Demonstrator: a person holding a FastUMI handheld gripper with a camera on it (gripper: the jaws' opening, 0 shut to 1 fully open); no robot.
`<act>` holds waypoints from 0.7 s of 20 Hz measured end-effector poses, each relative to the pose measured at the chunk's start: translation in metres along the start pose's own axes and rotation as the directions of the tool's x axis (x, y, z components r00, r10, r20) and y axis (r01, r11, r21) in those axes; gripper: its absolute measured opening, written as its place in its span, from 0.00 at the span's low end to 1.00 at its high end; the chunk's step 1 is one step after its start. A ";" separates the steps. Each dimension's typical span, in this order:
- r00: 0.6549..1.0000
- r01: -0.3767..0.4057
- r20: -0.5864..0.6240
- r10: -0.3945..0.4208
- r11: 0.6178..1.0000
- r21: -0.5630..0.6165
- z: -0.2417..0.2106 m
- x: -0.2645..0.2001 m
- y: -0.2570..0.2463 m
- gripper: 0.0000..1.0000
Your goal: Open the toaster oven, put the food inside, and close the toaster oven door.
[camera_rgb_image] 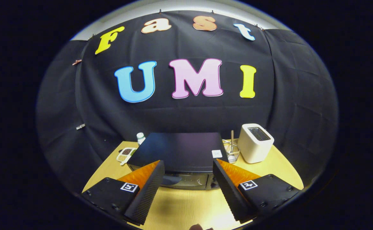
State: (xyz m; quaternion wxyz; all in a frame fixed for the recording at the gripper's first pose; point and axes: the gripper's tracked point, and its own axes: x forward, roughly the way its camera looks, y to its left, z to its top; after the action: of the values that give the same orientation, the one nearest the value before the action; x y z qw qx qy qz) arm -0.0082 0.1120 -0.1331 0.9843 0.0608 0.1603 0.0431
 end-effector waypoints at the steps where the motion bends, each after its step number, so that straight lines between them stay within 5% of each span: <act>1: 1.000 0.005 0.027 -0.005 1.000 0.006 0.013 -0.005 -0.008 0.99; 14: 0.957 0.049 0.290 -0.025 0.996 -0.074 0.127 -0.074 -0.113 0.98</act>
State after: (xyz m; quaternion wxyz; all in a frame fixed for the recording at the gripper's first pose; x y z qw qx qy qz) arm -0.0296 -0.0204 -0.0054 0.9994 0.0236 0.0139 0.0217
